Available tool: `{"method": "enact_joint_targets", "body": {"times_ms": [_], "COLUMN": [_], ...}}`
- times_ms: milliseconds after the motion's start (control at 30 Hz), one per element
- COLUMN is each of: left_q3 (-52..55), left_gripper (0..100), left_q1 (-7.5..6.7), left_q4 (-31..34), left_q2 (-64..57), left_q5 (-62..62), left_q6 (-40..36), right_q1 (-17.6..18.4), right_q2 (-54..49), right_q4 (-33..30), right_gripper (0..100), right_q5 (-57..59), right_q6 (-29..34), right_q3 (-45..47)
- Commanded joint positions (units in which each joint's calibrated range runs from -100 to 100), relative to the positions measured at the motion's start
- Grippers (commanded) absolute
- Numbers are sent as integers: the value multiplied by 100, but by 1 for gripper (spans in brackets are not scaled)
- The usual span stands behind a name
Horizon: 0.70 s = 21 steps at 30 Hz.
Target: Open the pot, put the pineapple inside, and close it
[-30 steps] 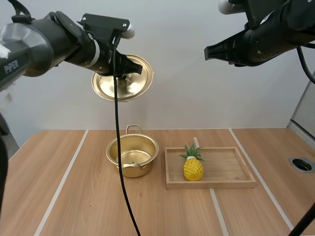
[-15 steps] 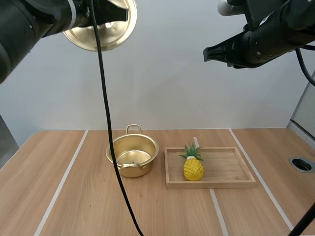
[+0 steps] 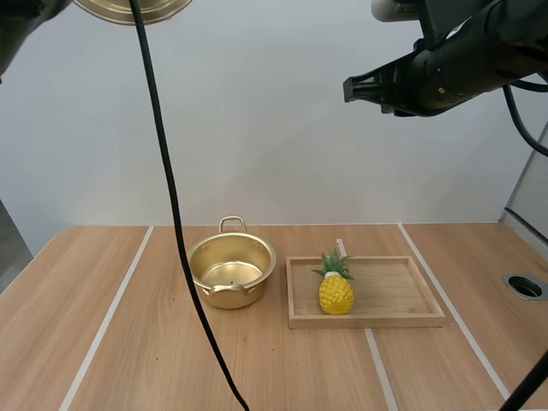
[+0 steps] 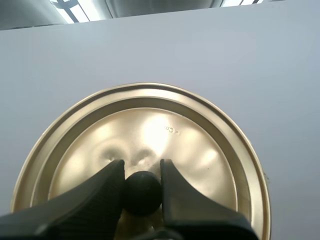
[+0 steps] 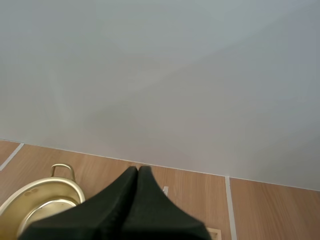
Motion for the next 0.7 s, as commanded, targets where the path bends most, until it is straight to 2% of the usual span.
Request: {"method": "enact_joint_targets", "body": {"times_ms": [0,100,300,667], "left_q3": [-66,-66,-66,-66], "left_gripper": [0,0,0,0], "left_q1": [-19,-19,-19,-19], "left_q4": [-120,-120,-120,-120], "left_q2": [-41,-46,-46,-46], "left_q5": [-201,-163,80,80], "left_q6": [-53,-53,-53,-53], "right_q1": [-23,-23,-16,-16], "right_q2": [78,218,657,761], "right_q4": [104,220,615,627], "right_gripper": [0,0,0,0], "right_q5": [-46,59,1154,1455], "right_q6": [-83,-184,-431,-585], "right_q3": [14,14,14,14]}}
